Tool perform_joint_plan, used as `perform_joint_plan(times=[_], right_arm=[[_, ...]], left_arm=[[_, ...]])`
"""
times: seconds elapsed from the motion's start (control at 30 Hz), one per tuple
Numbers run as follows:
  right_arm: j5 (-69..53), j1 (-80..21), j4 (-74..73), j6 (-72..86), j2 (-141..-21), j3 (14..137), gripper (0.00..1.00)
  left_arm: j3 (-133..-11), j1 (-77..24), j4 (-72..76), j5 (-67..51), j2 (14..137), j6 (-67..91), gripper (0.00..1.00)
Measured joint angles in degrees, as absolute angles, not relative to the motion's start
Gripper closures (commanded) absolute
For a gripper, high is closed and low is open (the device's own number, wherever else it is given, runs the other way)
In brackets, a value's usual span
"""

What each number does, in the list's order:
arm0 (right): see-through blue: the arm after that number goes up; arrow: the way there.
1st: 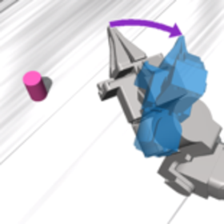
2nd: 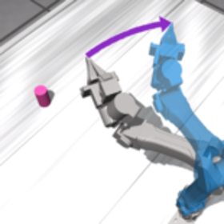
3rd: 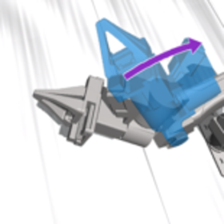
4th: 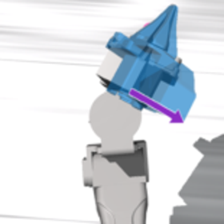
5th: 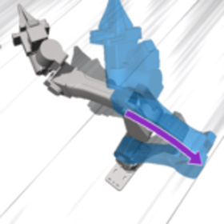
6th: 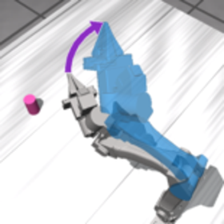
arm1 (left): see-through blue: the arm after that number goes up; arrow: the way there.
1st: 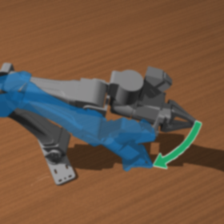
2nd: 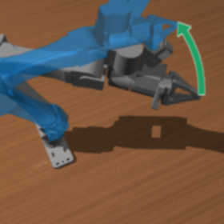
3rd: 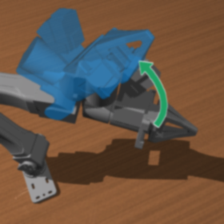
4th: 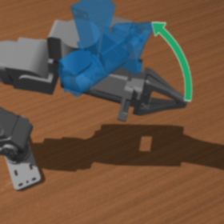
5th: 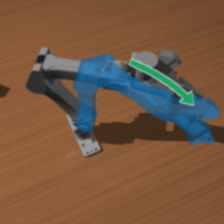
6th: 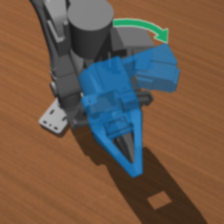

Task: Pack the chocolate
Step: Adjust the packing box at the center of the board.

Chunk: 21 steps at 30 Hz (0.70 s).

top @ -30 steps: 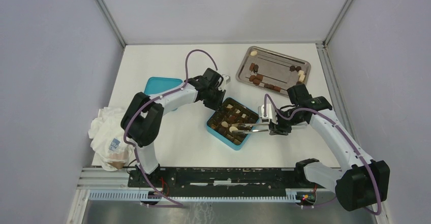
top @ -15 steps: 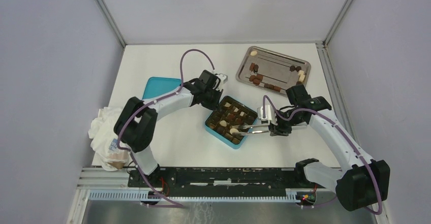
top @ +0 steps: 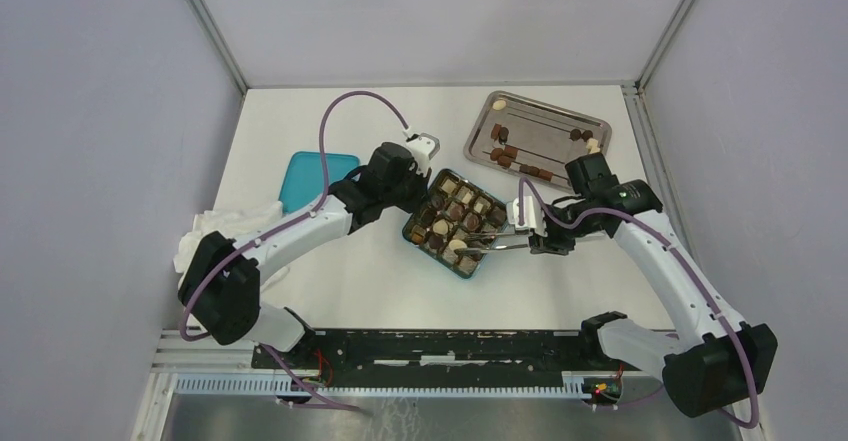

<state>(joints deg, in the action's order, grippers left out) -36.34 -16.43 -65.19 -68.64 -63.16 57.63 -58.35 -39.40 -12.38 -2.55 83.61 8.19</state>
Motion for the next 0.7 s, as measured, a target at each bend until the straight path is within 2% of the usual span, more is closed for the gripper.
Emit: perform_joint_plan(times=[0.5,0.7], right_arm=[[-30.65,-24.88,-61.12,-63.75,-63.29,56.42,0.99],[-28.21,-27.55,-59.13,-61.52,-64.93,56.36,0.93]], left_arm=[[-57.14,-39.9,-12.03,-1.58,82.96,6.92,0.98],[-57.14,-39.9,-12.12,-1.61,83.66,6.92,0.98]])
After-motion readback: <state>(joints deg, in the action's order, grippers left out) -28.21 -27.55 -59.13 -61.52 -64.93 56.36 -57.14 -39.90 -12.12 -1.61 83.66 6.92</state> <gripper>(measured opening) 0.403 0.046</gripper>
